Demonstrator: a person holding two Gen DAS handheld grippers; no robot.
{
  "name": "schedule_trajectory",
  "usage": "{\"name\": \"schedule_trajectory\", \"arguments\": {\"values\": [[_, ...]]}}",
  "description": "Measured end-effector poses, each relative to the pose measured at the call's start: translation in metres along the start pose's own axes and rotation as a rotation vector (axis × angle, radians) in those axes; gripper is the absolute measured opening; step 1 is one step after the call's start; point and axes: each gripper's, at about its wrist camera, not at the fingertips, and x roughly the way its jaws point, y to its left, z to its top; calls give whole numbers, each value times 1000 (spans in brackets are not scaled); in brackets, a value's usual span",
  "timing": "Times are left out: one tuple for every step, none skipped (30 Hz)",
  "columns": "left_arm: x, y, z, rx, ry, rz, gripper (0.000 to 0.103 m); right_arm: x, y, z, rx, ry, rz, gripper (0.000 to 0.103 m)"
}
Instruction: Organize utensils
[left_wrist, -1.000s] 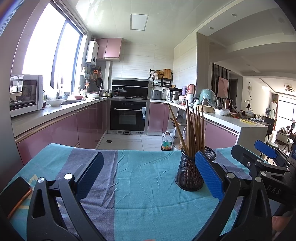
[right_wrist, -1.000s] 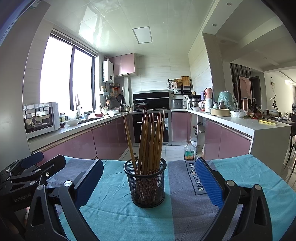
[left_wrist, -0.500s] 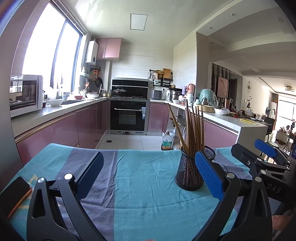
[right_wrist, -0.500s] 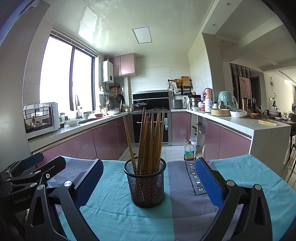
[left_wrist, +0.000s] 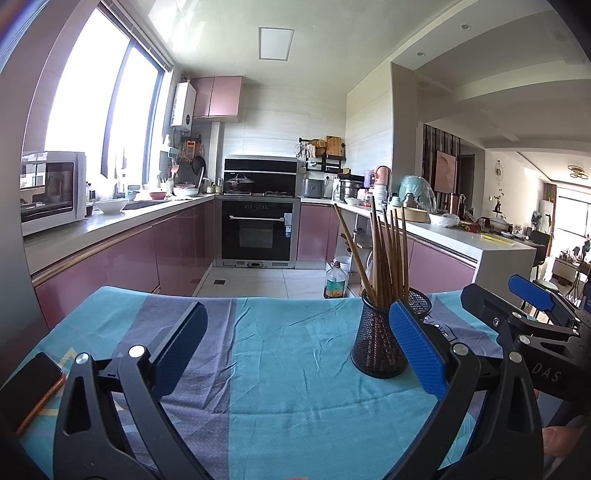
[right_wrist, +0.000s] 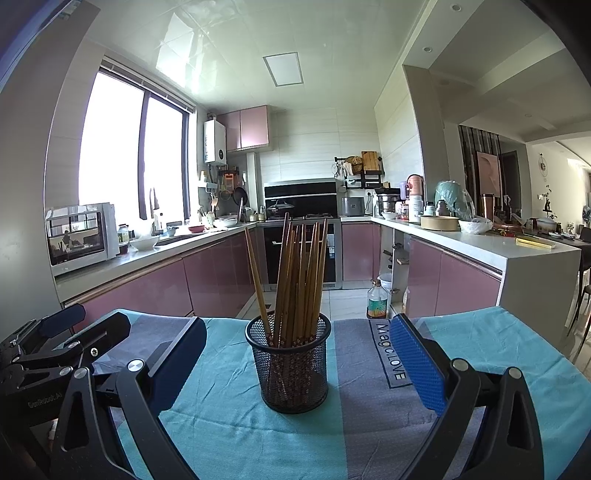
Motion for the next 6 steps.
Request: {"name": "schedule_trajectory", "arguments": {"values": [[0, -1, -1, -2, 5, -3, 97, 0, -1, 0, 0, 2, 0, 96], [0, 0, -1, -2, 10, -5, 97, 0, -2, 0, -1, 4, -1, 96], [1, 0, -2, -1, 17, -6, 97, 0, -3, 1, -1, 6, -2, 96], [3, 1, -2, -4, 25, -8, 97, 1, -7, 1, -1, 11, -6, 96], [4, 2, -3, -9, 35, -10, 97, 1, -9, 0, -6, 20, -13, 96], [5, 3, -3, -14, 45, -15, 97, 4, -14, -1, -14, 36, -26, 96]]}}
